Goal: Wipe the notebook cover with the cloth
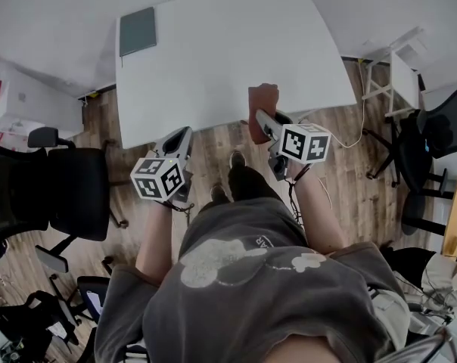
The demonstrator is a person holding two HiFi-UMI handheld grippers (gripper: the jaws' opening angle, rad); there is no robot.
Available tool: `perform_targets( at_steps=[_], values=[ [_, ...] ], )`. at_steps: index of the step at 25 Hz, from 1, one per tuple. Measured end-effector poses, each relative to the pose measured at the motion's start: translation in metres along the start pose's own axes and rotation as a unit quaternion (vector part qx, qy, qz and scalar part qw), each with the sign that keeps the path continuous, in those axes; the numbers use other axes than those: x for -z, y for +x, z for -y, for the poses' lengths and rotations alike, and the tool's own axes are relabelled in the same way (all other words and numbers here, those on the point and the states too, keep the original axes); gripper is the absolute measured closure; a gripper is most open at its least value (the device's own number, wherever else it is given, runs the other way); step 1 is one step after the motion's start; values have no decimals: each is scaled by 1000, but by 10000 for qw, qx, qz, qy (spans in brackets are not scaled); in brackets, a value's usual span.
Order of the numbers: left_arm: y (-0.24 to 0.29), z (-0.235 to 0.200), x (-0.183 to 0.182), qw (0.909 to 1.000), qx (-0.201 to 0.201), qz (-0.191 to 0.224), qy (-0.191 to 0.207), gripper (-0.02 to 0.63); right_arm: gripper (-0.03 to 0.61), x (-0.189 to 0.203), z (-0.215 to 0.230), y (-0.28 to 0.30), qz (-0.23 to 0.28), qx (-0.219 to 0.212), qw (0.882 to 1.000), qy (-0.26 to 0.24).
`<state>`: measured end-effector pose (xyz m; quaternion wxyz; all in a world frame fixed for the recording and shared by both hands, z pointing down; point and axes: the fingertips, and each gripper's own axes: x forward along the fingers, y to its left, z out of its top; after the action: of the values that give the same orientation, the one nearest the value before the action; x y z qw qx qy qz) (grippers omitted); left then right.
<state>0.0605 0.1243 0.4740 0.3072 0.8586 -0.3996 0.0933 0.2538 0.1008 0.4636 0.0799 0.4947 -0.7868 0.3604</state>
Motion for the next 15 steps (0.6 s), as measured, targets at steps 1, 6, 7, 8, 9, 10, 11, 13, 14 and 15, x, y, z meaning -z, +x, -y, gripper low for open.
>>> perform_targets(
  at_steps=[1, 6, 7, 8, 9, 10, 11, 13, 14, 15],
  values=[
    [4, -1, -1, 10000, -24, -37, -8, 620, 499, -2, 3, 5, -24, -33, 10000, 26],
    [30, -8, -26, 9996, -271, -7, 16, 620, 499, -31, 18, 37, -188, -277, 9994, -8],
    [34, -12, -32, 9994, -333, 15, 16, 620, 499, -39, 19, 45, -188, -335, 9993, -29],
    [39, -15, -37, 9992, -398, 31, 19, 620, 499, -48, 20, 52, -182, -399, 9990, -49],
    [43, -18, -43, 9989, -465, 53, 21, 620, 499, -56, 21, 58, -176, -464, 9987, -67],
    [46, -21, -49, 9985, -531, 87, 14, 620, 499, -64, 22, 64, -174, -528, 9984, -88],
    [50, -23, -55, 9981, -596, 134, -4, 620, 499, -72, 23, 70, -176, -591, 9980, -115],
    [56, -28, -66, 9972, -715, 223, -47, 620, 499, -84, 26, 84, -220, -720, 9970, -164],
    [59, -32, -69, 9966, -778, 250, -60, 620, 499, -88, 29, 92, -257, -773, 9965, -176],
    [62, -36, -73, 9960, -849, 264, -74, 620, 499, -92, 31, 100, -294, -817, 9961, -180]
  ],
)
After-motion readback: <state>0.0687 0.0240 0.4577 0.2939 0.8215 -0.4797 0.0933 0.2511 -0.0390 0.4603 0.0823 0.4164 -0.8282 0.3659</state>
